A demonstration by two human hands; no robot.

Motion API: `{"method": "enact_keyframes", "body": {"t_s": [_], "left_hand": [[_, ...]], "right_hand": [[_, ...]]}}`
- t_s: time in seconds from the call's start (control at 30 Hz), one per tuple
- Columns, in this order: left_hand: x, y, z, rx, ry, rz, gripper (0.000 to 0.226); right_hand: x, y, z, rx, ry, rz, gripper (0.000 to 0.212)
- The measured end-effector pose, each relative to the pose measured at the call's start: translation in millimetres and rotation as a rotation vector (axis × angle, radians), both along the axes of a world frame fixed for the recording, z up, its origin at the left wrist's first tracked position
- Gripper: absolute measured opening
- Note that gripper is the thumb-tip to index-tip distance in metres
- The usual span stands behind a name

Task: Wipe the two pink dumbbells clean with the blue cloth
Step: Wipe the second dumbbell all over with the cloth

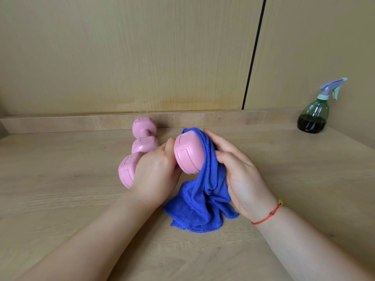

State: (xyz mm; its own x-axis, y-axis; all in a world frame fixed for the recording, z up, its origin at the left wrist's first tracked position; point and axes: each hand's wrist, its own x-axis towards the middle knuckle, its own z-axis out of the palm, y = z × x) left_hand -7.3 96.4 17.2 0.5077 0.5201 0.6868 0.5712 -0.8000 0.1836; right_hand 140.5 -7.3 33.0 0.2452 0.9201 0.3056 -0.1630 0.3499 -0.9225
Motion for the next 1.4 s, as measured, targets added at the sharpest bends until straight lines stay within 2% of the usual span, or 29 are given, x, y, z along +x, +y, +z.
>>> {"method": "enact_keyframes", "body": {"t_s": [0.13, 0.2, 0.27, 0.33, 0.43, 0.5, 0.63, 0.77, 0.83, 0.93, 0.97, 1.03, 1.1, 1.23, 1.4], "left_hand": [[0, -2, 1, 0.012, 0.041, -0.007, 0.029], [1, -4, 3, 0.046, 0.047, -0.013, 0.025], [1, -6, 4, 0.084, 0.062, -0.014, 0.016], [3, -7, 3, 0.108, 0.072, -0.011, 0.008], [6, -6, -2, 0.091, 0.113, -0.015, 0.011], [9, -5, -6, 0.071, 0.15, -0.007, 0.012], [14, -4, -10, 0.087, 0.205, 0.018, 0.016], [15, -6, -10, 0.114, 0.179, 0.006, 0.014], [15, -6, -11, 0.124, 0.184, 0.004, 0.014], [18, -5, -14, 0.126, 0.237, 0.025, 0.008], [19, -4, -16, 0.121, 0.255, 0.033, 0.005], [22, -3, -19, 0.099, 0.32, 0.057, 0.023], [24, -3, -19, 0.102, 0.386, 0.075, 0.031], [26, -1, -18, 0.114, 0.447, 0.084, 0.033], [33, -7, -9, 0.02, 0.528, 0.125, 0.027]], "right_hand": [[6, -16, 3, -0.043, -0.437, -0.113, 0.041], [11, -22, 5, -0.045, -0.667, -0.272, 0.037], [24, -27, 11, -0.038, -0.918, -0.459, 0.026], [44, -29, 24, -0.079, -1.012, -0.615, 0.014], [68, -30, 48, -0.148, -1.003, -0.747, 0.007], [74, -27, 52, -0.174, -0.956, -0.752, 0.007], [68, -11, 33, -0.248, -0.848, -0.62, 0.005], [53, 3, 6, -0.265, -0.669, -0.407, 0.009], [49, 5, -1, -0.268, -0.527, -0.323, 0.015], [55, 2, -6, -0.311, -0.361, -0.205, 0.036], [57, 0, -7, -0.31, -0.356, -0.172, 0.04], [59, -2, -9, -0.307, -0.345, -0.135, 0.037], [59, -1, -10, -0.311, -0.344, -0.134, 0.034], [58, 0, -13, -0.311, -0.329, -0.198, 0.03], [56, -2, -18, -0.239, -0.344, -0.287, 0.023]]}}
